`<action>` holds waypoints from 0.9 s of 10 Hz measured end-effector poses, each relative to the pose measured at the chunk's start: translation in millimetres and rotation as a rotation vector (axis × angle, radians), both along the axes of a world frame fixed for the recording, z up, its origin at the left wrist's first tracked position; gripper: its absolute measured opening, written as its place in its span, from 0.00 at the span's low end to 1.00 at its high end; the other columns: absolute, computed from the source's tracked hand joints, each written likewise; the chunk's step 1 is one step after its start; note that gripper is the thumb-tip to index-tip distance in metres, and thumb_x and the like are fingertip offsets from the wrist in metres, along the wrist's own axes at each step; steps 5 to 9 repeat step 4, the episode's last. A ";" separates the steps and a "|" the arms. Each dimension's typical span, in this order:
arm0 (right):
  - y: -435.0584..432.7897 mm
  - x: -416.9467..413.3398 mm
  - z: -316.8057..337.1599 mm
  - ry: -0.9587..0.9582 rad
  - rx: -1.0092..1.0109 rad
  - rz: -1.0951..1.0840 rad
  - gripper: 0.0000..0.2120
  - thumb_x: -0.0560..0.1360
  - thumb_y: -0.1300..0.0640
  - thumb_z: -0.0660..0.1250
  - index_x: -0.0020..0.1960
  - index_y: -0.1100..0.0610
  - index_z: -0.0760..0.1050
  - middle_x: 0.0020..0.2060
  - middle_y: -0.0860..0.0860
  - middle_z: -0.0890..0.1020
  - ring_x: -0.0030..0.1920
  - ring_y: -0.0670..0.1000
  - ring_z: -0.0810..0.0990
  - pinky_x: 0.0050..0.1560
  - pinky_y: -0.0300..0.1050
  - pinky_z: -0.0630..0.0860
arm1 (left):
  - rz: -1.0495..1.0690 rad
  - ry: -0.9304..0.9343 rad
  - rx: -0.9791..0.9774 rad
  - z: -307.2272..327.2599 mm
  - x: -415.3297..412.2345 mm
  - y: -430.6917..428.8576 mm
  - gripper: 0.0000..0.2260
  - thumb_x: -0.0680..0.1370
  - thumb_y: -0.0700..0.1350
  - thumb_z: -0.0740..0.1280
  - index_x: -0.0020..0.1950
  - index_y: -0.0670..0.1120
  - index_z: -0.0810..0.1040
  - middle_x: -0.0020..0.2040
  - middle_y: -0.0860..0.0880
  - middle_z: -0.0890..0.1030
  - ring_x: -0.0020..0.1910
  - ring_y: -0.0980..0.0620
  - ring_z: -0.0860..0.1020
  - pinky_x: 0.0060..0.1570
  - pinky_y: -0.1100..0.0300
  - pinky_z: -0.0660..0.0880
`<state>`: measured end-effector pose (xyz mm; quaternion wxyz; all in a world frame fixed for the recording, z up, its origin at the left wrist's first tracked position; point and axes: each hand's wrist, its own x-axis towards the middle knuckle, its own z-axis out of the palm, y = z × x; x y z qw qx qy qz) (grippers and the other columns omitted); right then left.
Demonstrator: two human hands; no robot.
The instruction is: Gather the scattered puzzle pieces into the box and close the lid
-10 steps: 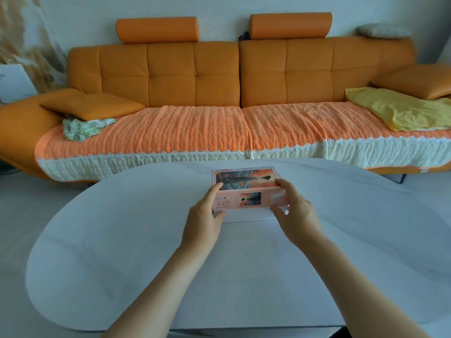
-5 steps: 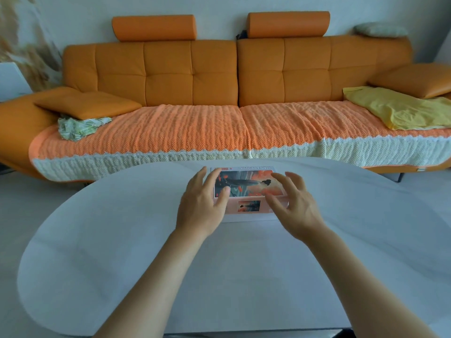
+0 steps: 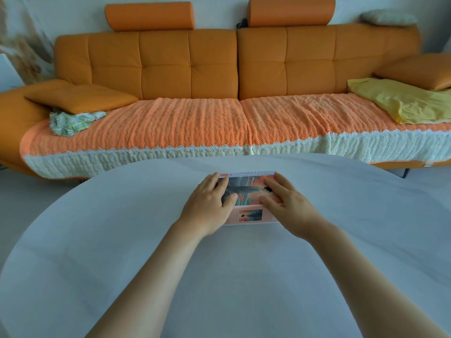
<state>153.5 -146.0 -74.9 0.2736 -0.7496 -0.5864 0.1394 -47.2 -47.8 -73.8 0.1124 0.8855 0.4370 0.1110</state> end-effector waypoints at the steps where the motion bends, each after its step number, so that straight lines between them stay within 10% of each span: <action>1: 0.2 -0.8 -8.4 -0.006 -0.018 -0.007 0.30 0.75 0.33 0.55 0.75 0.39 0.58 0.77 0.39 0.51 0.72 0.53 0.65 0.70 0.52 0.65 | -0.002 0.024 -0.024 -5.4 0.9 -0.1 0.30 0.82 0.62 0.47 0.80 0.50 0.48 0.80 0.51 0.44 0.78 0.54 0.41 0.75 0.52 0.47; 9: -4.4 -2.1 -1.1 0.019 -0.007 -0.003 0.32 0.74 0.28 0.52 0.75 0.36 0.54 0.78 0.41 0.50 0.75 0.53 0.61 0.72 0.57 0.61 | -0.005 -0.061 0.014 -0.5 -1.8 -3.0 0.29 0.81 0.63 0.46 0.80 0.53 0.47 0.80 0.50 0.46 0.79 0.52 0.44 0.76 0.48 0.47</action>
